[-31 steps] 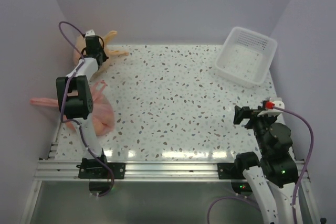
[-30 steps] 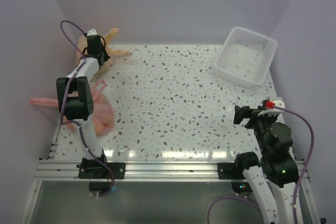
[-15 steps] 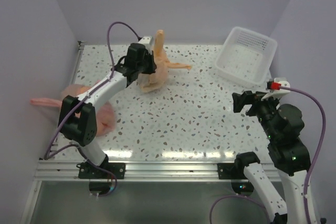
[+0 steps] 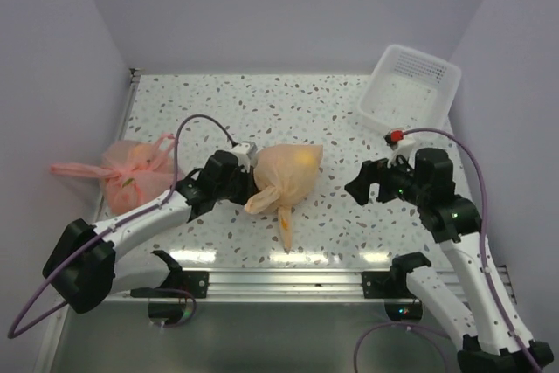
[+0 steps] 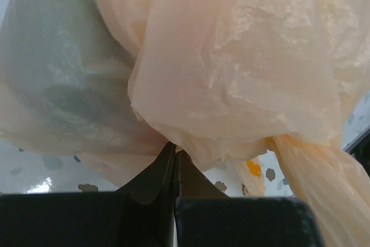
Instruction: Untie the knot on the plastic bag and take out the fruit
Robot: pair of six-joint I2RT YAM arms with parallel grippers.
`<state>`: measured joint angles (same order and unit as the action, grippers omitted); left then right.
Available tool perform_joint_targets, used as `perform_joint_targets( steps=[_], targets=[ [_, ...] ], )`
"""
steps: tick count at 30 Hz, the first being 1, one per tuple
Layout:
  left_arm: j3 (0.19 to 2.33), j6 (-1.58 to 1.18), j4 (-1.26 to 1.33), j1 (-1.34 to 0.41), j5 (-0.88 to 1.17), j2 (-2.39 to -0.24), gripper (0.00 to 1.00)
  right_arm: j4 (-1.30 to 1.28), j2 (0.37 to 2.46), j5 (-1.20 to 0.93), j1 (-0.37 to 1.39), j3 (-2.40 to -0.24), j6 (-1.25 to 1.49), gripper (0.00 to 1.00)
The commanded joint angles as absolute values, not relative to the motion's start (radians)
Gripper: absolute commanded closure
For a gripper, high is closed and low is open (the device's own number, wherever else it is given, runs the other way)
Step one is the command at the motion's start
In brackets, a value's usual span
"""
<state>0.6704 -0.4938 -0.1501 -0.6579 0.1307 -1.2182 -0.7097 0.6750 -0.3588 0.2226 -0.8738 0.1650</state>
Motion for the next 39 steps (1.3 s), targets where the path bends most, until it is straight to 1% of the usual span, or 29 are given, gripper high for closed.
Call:
perform_joint_targets(
  steps=[1, 8, 13, 17, 18, 21, 25, 29, 32, 35, 39],
  targets=[
    [0.605, -0.546, -0.055, -0.663, 0.140, -1.120, 1.00, -0.638, 0.702, -0.411, 0.302, -0.830, 0.209, 0.01],
    [0.607, -0.549, -0.043, -0.663, 0.140, -1.085, 1.00, -0.421, 0.871, -0.185, 0.570, -0.828, 0.300, 0.01],
    [0.597, -0.594, -0.015, -0.663, 0.175, -1.069, 1.00, -0.296, 0.986, -0.040, 0.666, -0.807, 0.563, 0.01],
    [0.594, -0.623, -0.015, -0.663, 0.179, -1.043, 1.00, -0.100, 0.993, 0.087, 0.744, -0.715, 0.762, 0.02],
    [0.592, -0.632, 0.017, -0.661, 0.181, -1.037, 1.00, -0.069, 0.992, 0.125, 0.755, -0.678, 0.834, 0.03],
    [0.588, -0.643, 0.028, -0.663, 0.190, -1.026, 1.00, -0.005, 1.005, 0.179, 0.787, -0.650, 0.926, 0.05],
    [0.571, -0.664, 0.051, -0.666, 0.212, -1.026, 1.00, 0.101, 1.057, 0.238, 0.802, -0.614, 0.998, 0.08],
    [0.565, -0.672, 0.054, -0.669, 0.213, -1.026, 1.00, 0.228, 1.098, 0.239, 0.804, -0.580, 1.048, 0.11],
    [0.557, -0.680, 0.060, -0.675, 0.213, -1.023, 1.00, 0.267, 1.138, 0.236, 0.807, -0.581, 1.060, 0.12],
    [0.551, -0.687, 0.063, -0.676, 0.213, -1.023, 1.00, 0.291, 1.172, 0.229, 0.811, -0.586, 1.072, 0.16],
    [0.552, -0.693, 0.066, -0.683, 0.216, -1.023, 1.00, 0.347, 1.213, 0.222, 0.819, -0.566, 1.088, 0.31]
  ],
)
